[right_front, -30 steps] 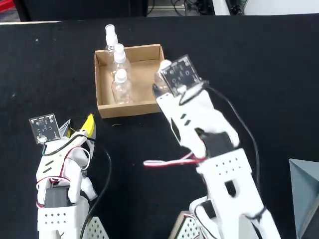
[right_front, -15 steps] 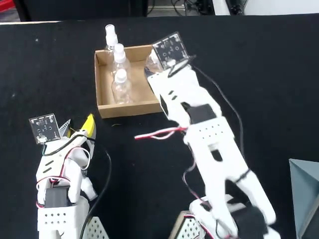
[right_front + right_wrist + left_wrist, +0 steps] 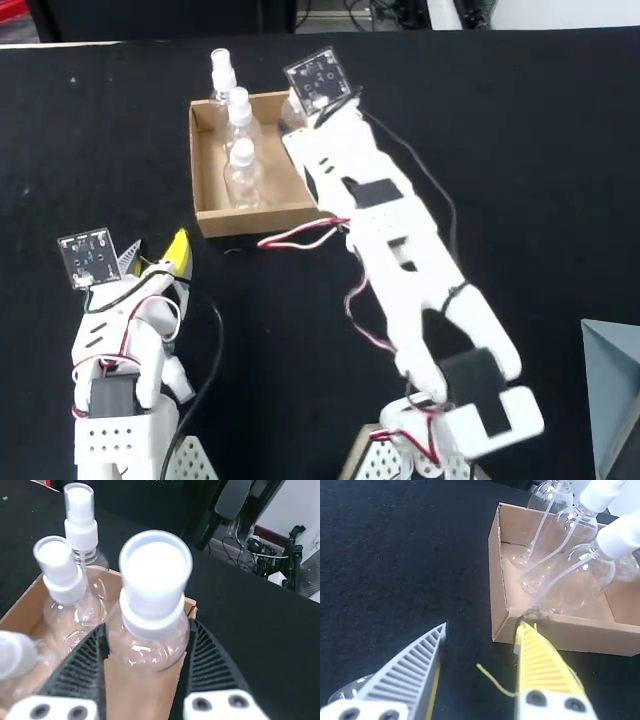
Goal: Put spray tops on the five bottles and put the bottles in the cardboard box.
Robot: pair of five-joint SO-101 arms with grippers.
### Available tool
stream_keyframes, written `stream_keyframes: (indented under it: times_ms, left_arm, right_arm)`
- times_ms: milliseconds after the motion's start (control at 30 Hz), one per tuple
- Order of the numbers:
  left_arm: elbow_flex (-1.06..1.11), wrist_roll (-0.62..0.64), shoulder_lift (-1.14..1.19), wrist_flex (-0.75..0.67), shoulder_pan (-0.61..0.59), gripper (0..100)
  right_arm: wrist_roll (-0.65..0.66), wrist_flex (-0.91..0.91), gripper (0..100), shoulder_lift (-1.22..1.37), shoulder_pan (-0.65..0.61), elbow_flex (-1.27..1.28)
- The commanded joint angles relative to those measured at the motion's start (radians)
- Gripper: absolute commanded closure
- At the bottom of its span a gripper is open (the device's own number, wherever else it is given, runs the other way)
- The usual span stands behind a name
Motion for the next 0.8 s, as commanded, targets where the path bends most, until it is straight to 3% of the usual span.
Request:
stream_keyframes:
  times_ms: [0, 767]
  left_arm:
    - [0.024, -0.011, -0.012, 0.005, -0.012, 79]
    - [0.024, -0.011, -0.012, 0.006, -0.012, 79]
  right_arm:
    - [-0.011, -0.071, 94.9, 0.033, 0.029, -0.101]
    - [-0.011, -0.095, 94.6, 0.429, 0.044, -0.363]
